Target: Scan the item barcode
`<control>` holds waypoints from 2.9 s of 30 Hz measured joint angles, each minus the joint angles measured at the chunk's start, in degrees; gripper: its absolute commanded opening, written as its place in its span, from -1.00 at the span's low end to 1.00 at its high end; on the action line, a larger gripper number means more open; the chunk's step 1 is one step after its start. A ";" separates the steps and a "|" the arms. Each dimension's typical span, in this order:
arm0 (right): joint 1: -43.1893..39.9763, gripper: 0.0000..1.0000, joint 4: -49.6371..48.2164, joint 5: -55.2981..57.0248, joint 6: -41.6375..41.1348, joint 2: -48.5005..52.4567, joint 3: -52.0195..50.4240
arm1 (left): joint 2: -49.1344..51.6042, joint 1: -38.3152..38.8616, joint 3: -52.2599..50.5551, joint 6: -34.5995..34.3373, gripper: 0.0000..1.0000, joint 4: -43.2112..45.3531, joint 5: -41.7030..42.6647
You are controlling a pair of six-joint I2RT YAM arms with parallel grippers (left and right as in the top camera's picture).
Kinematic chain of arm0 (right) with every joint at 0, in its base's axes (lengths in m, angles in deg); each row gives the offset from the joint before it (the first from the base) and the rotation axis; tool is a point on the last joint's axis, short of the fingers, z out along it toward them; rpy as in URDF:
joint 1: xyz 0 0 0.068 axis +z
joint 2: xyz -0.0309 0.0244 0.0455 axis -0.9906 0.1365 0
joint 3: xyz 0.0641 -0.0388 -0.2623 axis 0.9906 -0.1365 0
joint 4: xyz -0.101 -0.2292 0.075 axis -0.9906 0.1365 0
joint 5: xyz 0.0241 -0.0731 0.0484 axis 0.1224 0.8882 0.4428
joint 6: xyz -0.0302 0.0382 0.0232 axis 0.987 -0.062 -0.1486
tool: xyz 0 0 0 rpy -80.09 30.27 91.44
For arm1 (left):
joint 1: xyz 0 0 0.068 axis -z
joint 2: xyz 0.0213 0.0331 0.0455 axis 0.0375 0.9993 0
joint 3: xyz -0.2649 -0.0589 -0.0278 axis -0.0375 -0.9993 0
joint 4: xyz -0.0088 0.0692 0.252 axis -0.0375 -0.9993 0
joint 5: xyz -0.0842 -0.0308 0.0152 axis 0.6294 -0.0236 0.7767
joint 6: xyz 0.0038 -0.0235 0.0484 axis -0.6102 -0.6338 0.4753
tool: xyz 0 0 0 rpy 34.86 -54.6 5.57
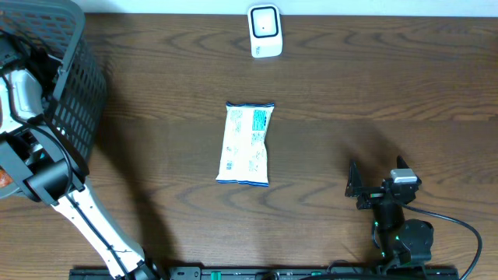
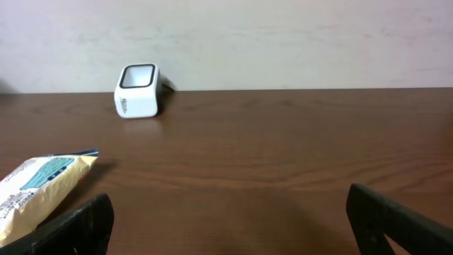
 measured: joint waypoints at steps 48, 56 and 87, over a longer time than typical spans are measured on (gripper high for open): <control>0.00 0.98 0.00 0.00 0.00 0.00 0.00 | -42.95 4.76 -1.29 -53.92 0.93 -17.07 9.16; 0.00 0.98 -0.02 0.00 0.00 0.00 0.00 | -34.99 3.21 -1.29 -50.45 0.95 -14.99 9.16; 0.00 0.99 0.00 0.00 0.00 0.00 0.00 | -9.53 2.58 -1.29 -38.42 0.82 -10.80 8.87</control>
